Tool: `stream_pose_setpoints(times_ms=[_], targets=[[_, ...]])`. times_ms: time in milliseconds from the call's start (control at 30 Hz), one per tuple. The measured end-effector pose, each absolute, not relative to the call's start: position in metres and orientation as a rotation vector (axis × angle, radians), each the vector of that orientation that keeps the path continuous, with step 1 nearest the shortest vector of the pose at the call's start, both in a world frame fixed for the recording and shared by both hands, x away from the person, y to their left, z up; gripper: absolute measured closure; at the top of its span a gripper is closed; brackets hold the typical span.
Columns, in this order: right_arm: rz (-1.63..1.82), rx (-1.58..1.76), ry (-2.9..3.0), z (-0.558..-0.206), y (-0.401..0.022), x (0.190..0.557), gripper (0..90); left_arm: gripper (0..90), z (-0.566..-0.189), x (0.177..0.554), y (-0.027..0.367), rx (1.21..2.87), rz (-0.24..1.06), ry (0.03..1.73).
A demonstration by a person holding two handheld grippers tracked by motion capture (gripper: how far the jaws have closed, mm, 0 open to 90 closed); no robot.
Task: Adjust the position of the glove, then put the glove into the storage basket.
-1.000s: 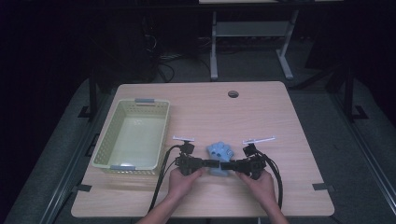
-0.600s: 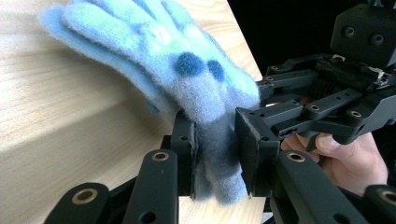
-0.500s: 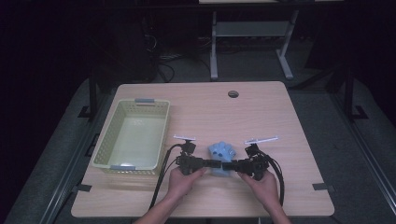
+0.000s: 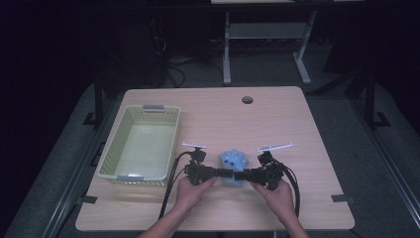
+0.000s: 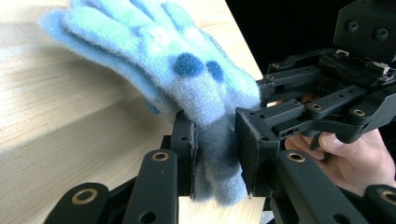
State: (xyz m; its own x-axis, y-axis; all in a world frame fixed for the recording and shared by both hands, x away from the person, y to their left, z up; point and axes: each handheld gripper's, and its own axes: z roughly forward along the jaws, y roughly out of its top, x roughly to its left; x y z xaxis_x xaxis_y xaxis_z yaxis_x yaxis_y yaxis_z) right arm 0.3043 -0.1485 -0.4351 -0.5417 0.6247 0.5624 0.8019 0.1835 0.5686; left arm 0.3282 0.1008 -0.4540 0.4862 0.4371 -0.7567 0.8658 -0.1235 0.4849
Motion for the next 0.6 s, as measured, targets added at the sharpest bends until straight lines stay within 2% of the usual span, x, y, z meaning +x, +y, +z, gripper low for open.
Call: stream_pose_setpoints(times_ms=[600], targets=[[-1.318,-1.330,-2.277,-0.422,-0.138,0.305,70.9,69.4,-0.439,0.326,0.114,1.746,-0.513,1.077]])
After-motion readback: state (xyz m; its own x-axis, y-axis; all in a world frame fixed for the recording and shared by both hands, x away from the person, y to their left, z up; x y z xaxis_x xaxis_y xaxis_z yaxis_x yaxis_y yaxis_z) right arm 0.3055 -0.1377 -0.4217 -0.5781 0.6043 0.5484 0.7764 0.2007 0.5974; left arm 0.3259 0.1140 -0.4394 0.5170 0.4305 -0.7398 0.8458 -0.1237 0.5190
